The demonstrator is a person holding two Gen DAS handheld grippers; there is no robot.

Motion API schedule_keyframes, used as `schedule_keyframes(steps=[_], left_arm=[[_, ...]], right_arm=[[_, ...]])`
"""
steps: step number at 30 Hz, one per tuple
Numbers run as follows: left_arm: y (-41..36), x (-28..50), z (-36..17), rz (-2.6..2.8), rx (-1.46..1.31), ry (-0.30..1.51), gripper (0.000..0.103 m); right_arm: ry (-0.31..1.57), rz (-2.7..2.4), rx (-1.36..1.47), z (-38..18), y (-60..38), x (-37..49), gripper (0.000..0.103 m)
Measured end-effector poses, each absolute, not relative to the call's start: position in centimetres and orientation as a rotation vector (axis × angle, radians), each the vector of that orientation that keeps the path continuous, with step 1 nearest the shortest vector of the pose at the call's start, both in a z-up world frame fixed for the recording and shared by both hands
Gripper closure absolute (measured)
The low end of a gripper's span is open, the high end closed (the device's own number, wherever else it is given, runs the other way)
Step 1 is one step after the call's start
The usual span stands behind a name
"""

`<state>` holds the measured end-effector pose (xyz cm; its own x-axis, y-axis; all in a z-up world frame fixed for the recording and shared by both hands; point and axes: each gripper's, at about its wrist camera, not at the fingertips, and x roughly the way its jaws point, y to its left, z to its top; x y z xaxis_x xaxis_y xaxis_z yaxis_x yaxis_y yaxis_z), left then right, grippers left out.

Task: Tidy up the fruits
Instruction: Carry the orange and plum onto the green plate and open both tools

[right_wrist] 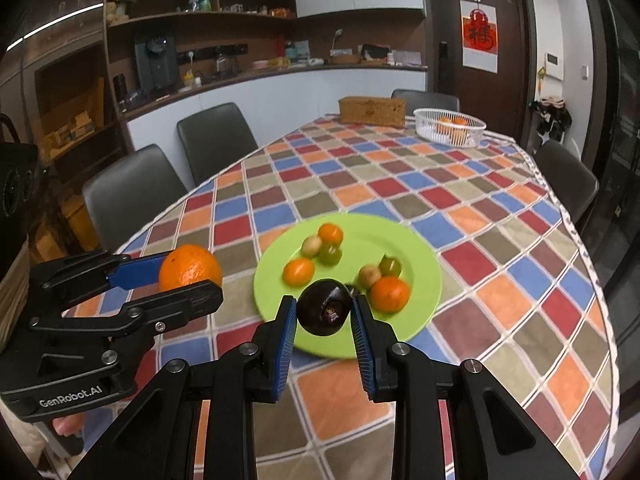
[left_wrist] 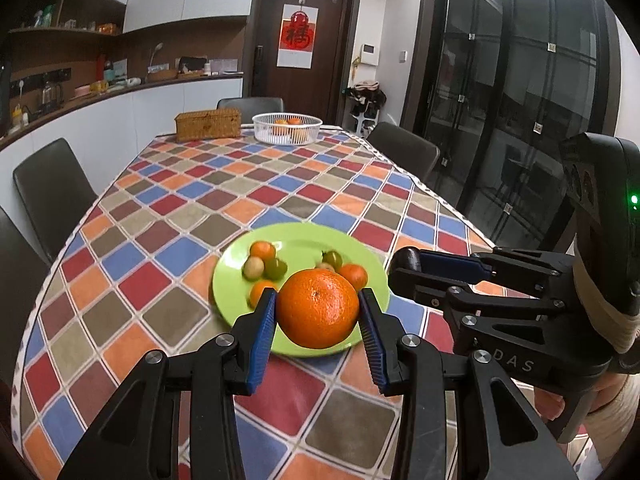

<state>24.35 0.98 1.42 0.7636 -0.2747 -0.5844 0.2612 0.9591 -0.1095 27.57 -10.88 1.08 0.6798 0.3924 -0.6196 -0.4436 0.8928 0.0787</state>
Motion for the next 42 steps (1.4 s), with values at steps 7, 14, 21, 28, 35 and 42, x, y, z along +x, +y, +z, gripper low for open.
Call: schedule_keyframes(steps=[7,14,21,28,35,42], left_arm=[[1.0,26.7,1.9,-0.293,-0.030,0.639,0.063],[1.3,29.2,1.3,-0.295,-0.059,0.665,0.063],[1.4,31.8,0.0,-0.291,-0.069,0.700,0.063],[1.4,34.2,-1.6,-0.285,-0.053,0.731,0.063],[1.3,36.1,-3.4,-0.286,-0.047,0.781,0.063],[1.4,37.5,-4.8,-0.291,-0.049,0.830,0.063]], right_arm=[[0.647,0.461,-0.073,2.3,-10.9,29.8,0.074],[0.640,0.460,-0.058,2.7,-10.9,32.6,0.074],[0.672,0.454,-0.062,1.7,-10.7,35.6,0.074],[0.718,0.446,-0.071,0.0,-10.5,38.3,0.074],[0.768,0.434,-0.084,-1.8,-10.1,41.0,0.074],[0.820,0.436,-0.103,-3.5,-9.5,42.7,0.074]])
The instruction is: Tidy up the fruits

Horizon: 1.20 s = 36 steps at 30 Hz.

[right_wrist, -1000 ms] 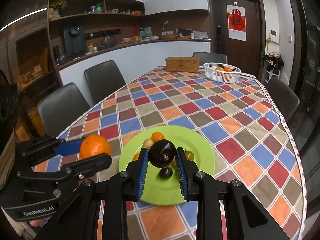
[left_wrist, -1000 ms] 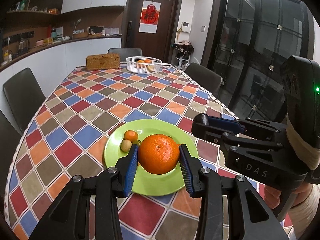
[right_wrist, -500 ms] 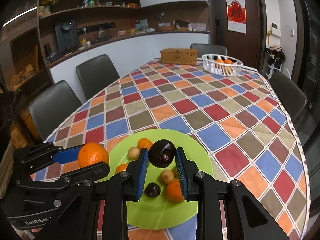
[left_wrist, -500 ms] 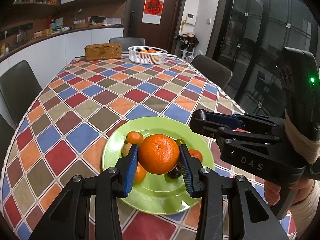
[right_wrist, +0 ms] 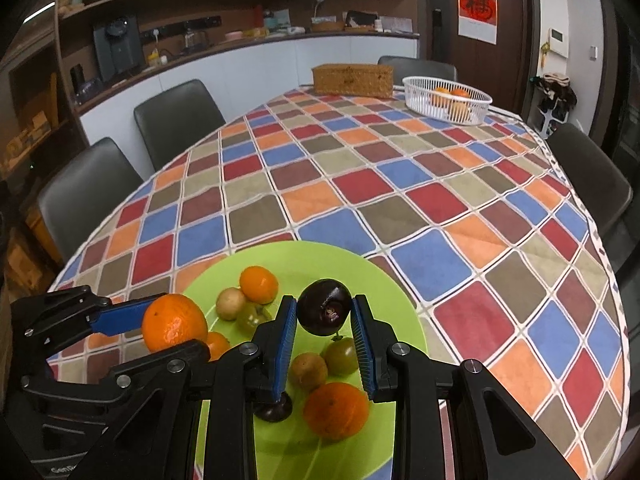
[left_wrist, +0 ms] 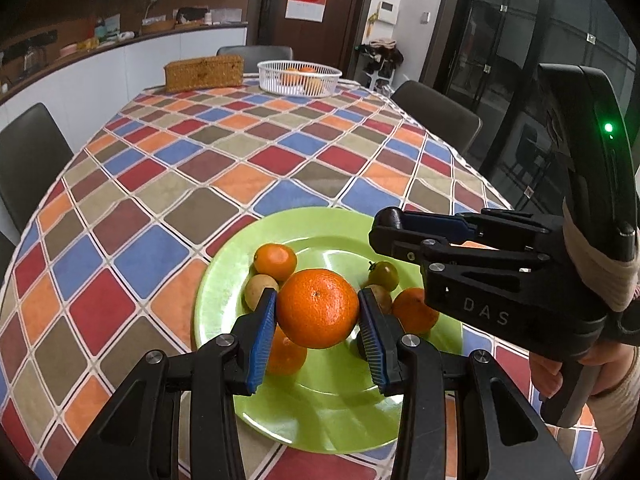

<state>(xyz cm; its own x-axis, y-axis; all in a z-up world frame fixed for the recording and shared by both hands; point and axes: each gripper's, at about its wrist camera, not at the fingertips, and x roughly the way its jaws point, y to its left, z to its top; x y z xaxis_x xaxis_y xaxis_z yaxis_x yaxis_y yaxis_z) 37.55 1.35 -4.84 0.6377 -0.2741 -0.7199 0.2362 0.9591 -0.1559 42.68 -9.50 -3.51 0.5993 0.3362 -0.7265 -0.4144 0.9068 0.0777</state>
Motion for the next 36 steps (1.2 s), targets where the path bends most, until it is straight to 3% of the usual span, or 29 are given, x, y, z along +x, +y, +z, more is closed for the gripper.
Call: schedule_keyframes(steps=[8,11,23,26,33,36], left_arm=[[1.5,38.3,-5.9,-0.286,-0.047,0.869,0.063],[1.6,37.9,-5.7,-0.275,-0.036,0.853,0.057],[2.1,33.7,-1.8,-0.216,-0.015,0.746,0.053],[2.3,32.2,-0.4,-0.186,-0.013,0.708,0.050],[2.4,28.3,2.1,-0.139,0.008,0.645,0.042],[2.2,26.5,2.8,-0.127,0.012,0.628,0.038]], right_arm=[[0.859,0.436,-0.091,-4.7,-9.2,43.5,0.074],[0.864,0.434,-0.081,-4.7,-9.5,43.4,0.073],[0.784,0.399,-0.051,-1.8,-11.5,38.8,0.071],[0.751,0.381,-0.049,-0.5,-11.9,37.1,0.065],[0.688,0.359,-0.033,2.1,-12.7,32.0,0.065],[0.657,0.337,-0.049,2.9,-12.9,29.7,0.057]])
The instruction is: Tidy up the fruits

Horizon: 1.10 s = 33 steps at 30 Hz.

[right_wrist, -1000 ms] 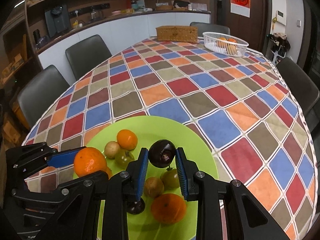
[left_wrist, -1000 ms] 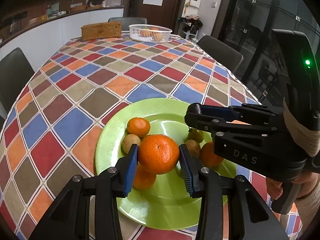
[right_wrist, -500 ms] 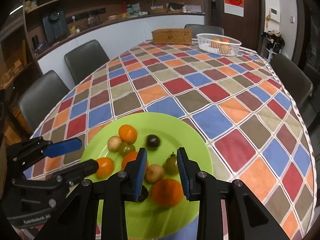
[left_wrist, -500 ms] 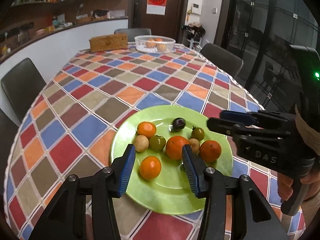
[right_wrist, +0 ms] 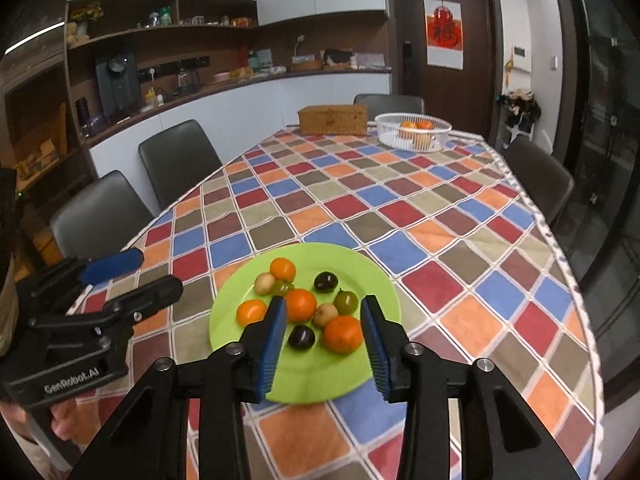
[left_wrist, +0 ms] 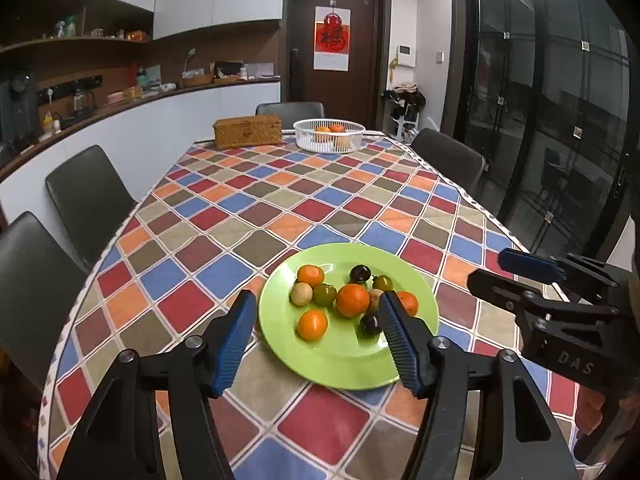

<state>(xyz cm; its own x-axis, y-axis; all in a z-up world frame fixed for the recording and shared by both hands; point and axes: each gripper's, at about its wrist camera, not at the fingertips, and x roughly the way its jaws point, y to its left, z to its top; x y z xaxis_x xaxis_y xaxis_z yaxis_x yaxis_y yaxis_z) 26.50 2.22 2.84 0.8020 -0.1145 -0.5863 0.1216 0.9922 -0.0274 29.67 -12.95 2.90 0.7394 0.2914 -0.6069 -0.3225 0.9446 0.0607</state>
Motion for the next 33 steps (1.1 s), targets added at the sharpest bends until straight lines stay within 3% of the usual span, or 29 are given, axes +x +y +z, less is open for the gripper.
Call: schedule_keyframes(steps=[5,8,33], left_arm=[[2.2,23.8,3.5,-0.105,0.004,0.614,0.029],[2.0,22.0,3.7,-0.094,0.016,0.605,0.028],[1.1,12.1,5.7,-0.106,0.024,0.525,0.027]], right_arm=[[0.625,0.315,-0.055,3.7,-13.4,26.4,0.055],[0.607,0.299,-0.061,3.9,-13.6,24.5,0.047],[0.537,0.279,-0.039,5.7,-14.7,13.7,0.047]])
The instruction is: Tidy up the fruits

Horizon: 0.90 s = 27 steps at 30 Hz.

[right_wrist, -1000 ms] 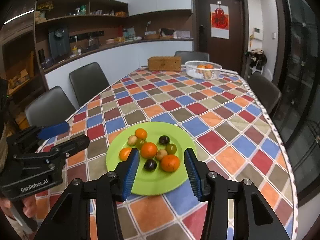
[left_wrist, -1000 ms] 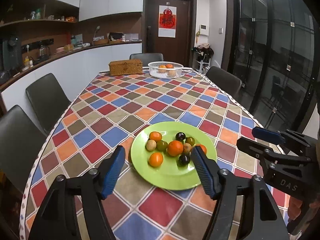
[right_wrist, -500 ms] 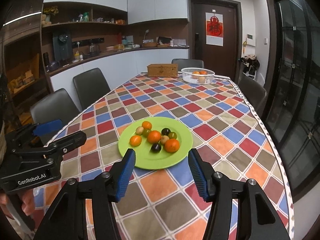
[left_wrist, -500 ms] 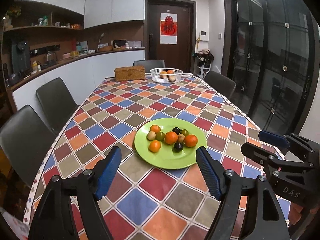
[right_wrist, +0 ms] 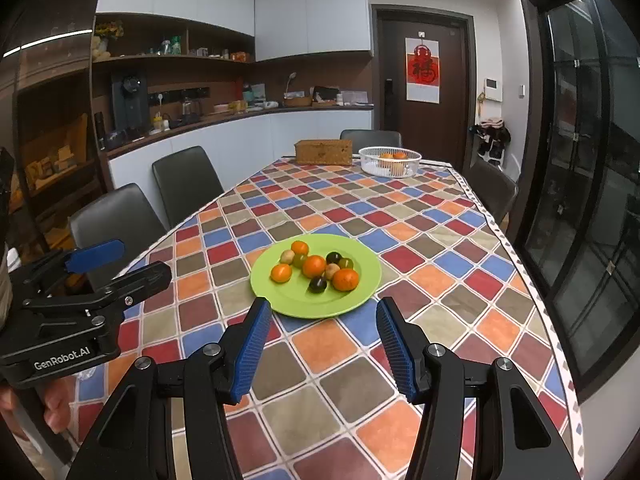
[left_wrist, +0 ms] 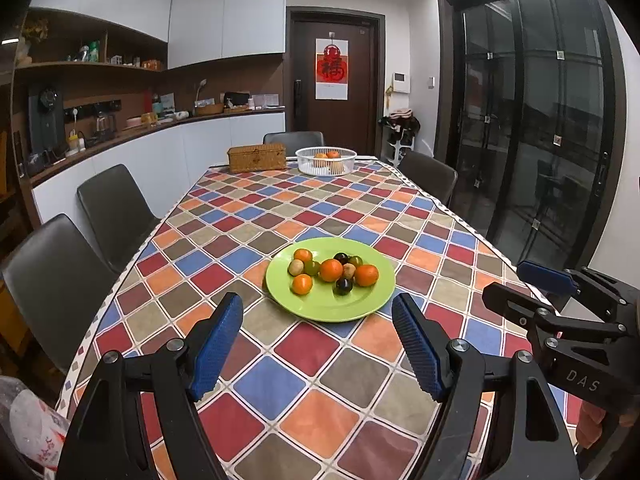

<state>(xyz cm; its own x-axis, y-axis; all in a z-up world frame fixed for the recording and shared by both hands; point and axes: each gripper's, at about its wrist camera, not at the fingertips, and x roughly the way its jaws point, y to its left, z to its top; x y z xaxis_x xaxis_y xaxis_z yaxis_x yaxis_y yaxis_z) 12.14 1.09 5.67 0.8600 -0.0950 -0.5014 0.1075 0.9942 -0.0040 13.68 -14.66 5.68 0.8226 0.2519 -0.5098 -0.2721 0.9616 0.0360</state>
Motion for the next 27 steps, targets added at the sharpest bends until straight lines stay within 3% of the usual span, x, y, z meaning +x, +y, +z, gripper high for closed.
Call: schedule_keyframes(steps=[27], left_arm=[[0.4,9.3,6.4,-0.113,0.037,0.502,0.026]], right_arm=[[0.515,0.275,-0.024,5.9,-15.2,11.2,0.047]])
